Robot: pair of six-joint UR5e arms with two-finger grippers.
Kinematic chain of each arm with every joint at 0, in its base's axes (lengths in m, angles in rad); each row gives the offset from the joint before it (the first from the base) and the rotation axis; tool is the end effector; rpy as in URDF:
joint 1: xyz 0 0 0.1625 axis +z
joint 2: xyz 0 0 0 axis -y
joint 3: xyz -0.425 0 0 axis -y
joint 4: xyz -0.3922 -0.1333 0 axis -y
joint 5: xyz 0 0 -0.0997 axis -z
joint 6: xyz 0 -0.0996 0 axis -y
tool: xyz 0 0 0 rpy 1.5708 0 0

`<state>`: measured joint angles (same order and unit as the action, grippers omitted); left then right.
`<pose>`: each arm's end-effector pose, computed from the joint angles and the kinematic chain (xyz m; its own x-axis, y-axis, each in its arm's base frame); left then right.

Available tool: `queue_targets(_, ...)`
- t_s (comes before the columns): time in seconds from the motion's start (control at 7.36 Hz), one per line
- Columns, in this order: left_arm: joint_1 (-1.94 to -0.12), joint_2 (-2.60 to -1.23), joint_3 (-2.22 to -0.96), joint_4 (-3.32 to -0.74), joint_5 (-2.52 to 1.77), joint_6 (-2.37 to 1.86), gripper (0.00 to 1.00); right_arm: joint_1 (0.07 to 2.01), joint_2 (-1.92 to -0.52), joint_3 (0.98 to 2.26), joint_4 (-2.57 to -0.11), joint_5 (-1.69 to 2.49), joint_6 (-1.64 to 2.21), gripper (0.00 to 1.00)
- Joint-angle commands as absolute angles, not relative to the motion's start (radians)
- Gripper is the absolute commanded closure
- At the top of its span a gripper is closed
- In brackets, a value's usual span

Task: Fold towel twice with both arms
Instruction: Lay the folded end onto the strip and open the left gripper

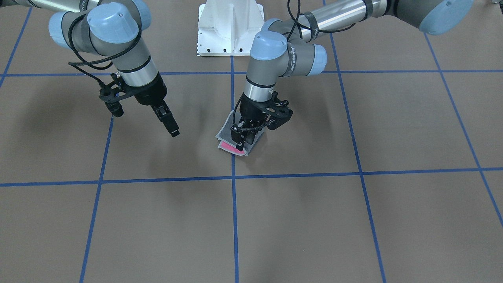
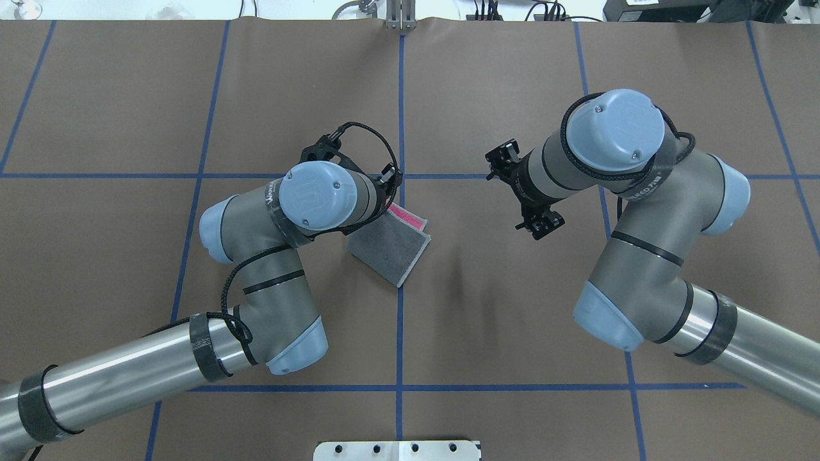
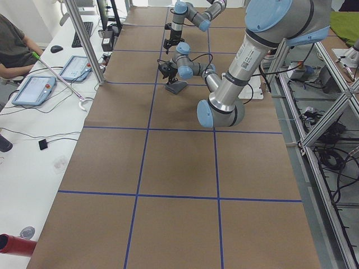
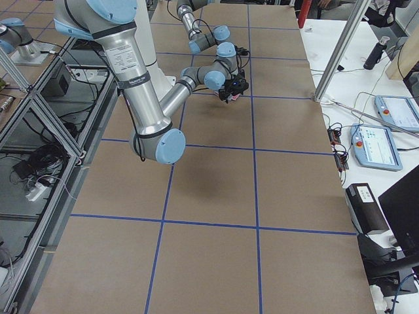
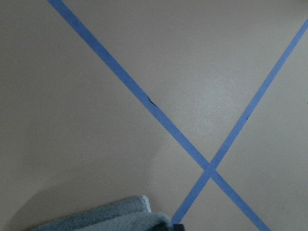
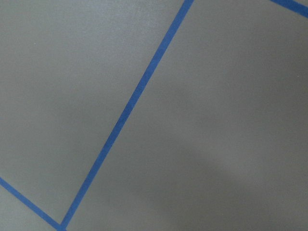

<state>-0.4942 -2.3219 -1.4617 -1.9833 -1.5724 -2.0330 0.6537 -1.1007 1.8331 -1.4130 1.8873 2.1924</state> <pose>0.5883 -0.4682 0.2008 0.1780 -0.6024 -0.7781 0.6173 0.6842 -0.3885 -0.4303 -0.4585 0.2612 0.1814 0.8361 0.5178 -0.6046 0.5100 -0.6118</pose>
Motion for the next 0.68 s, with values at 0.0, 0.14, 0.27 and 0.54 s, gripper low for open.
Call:
queue_targets(0.0,-0.515,-2.324,-1.471,-1.985,-1.574,-2.031,0.00,0.650,-1.092,1.832,-1.414,1.884,2.198,0.00)
queue_targets(0.14,-0.525,-2.322,-1.471,-1.985,-1.603,-2.029,0.00,0.649,-1.077,1.818,-1.411,1.882,2.204,0.00)
queue_targets(0.27,-0.526,-2.322,-1.470,-1.985,-1.609,-2.031,0.00,0.647,-1.050,1.783,-1.411,1.881,2.206,0.00)
queue_targets(0.54,-0.517,-2.327,-1.465,-1.982,-1.612,-2.037,0.00,0.660,-1.046,1.787,-1.410,1.890,2.201,0.00)
